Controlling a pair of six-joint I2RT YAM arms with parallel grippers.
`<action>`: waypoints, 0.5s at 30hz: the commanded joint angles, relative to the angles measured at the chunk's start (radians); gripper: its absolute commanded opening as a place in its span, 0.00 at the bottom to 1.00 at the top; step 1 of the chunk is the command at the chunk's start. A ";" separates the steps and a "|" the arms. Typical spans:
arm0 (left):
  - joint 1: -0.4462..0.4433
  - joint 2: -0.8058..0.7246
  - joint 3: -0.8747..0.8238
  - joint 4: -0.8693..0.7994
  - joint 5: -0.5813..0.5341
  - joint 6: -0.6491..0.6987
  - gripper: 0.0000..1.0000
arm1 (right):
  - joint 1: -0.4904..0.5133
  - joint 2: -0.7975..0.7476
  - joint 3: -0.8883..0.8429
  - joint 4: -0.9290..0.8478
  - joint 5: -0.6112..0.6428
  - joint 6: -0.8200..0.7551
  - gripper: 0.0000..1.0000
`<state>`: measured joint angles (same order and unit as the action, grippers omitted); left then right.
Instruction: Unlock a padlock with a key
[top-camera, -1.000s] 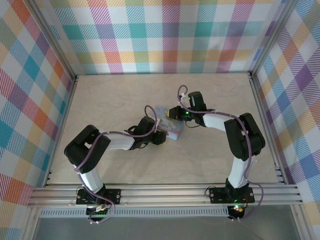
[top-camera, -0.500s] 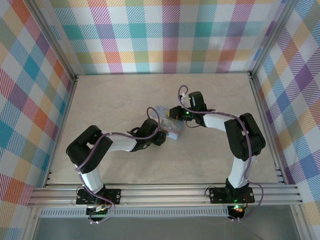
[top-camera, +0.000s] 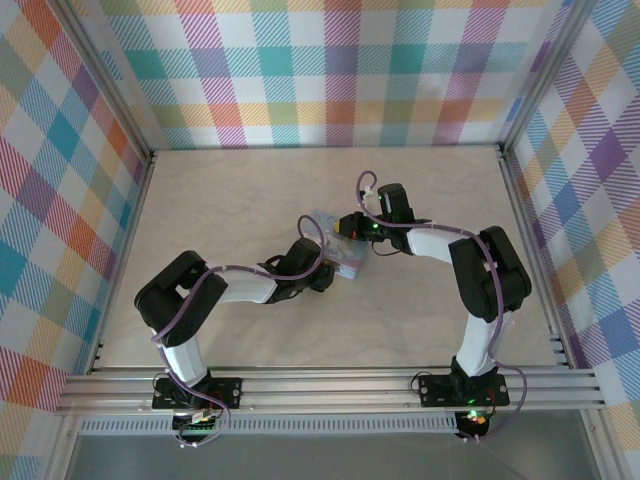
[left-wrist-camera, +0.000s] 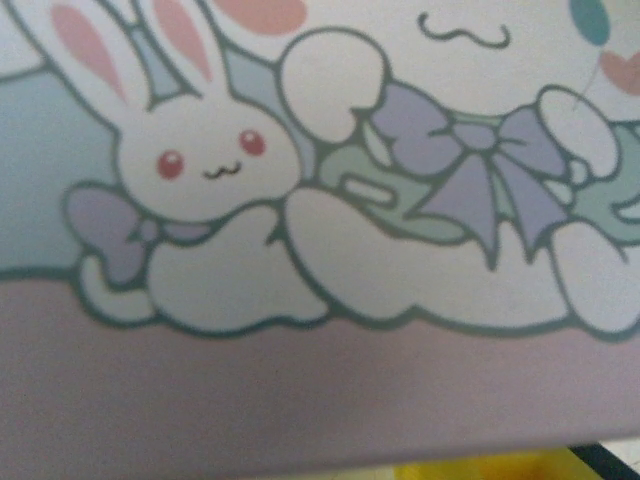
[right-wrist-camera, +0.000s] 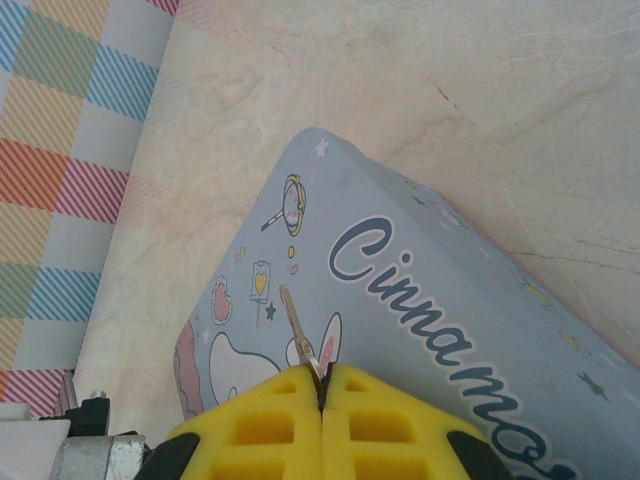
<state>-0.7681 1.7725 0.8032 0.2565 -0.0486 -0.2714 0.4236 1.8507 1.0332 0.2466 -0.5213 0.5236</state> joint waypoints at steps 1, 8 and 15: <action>-0.032 0.021 0.038 0.013 0.008 0.016 0.38 | -0.006 0.031 -0.055 -0.135 0.041 -0.001 0.01; -0.038 0.018 0.045 0.004 0.006 0.020 0.28 | -0.006 0.025 -0.057 -0.125 0.039 0.005 0.01; -0.039 -0.013 0.056 -0.043 0.030 -0.012 0.22 | -0.006 -0.062 -0.050 -0.142 0.054 -0.020 0.01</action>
<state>-0.7818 1.7771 0.8242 0.2317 -0.0513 -0.2691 0.4191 1.8210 1.0168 0.2268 -0.4976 0.5201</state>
